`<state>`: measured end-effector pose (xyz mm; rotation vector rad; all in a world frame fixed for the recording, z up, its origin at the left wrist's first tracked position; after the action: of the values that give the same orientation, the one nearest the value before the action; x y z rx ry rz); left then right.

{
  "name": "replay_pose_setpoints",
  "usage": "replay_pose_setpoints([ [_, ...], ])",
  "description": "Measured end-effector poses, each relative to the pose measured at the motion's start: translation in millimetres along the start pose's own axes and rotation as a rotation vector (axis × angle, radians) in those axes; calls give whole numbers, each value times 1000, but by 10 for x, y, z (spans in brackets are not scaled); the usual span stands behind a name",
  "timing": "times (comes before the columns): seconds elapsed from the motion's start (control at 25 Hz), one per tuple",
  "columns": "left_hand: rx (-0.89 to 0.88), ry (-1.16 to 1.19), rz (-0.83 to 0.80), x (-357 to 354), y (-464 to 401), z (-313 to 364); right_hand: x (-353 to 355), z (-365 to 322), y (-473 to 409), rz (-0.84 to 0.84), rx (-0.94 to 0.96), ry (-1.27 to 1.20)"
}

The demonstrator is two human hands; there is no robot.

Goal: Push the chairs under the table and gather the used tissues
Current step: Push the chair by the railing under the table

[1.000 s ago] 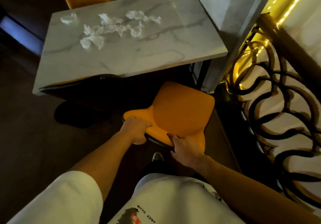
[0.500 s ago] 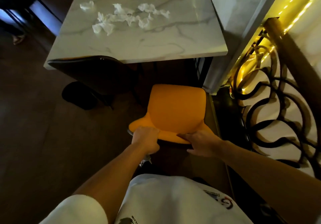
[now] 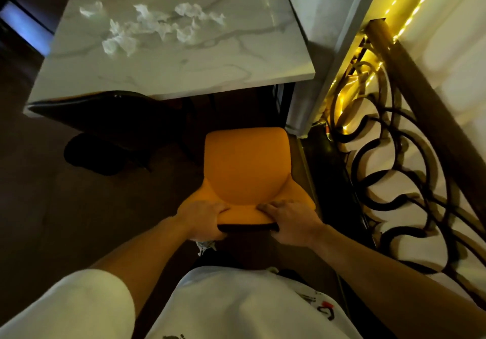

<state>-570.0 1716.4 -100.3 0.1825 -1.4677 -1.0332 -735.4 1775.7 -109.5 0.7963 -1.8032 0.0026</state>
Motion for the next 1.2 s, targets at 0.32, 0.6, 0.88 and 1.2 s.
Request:
replay_pose_setpoints([
  [0.32,39,62,22,11,-88,-129,103,15,-97,-13,157,57],
  [0.6,48,77,19,200,-414,-288,350,293,-391,-47,174,43],
  [0.88,56,151,26,637,-805,-363,709,729,-749,83,215,126],
  [1.2,38,116,223,1290,-1331,-564,1315,1198,-1252,213,157,173],
])
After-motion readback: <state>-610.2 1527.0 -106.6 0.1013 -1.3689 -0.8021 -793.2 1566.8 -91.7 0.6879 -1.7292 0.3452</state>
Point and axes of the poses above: each hand's wrist, its own y-axis away from the middle knuckle, its own x-axis out of the back of the hand, z = x × y, the point moved 10 cm from there along -y, towards the middle knuckle, and after that the axes turned 10 degrees about x, right-handed, at the moved point
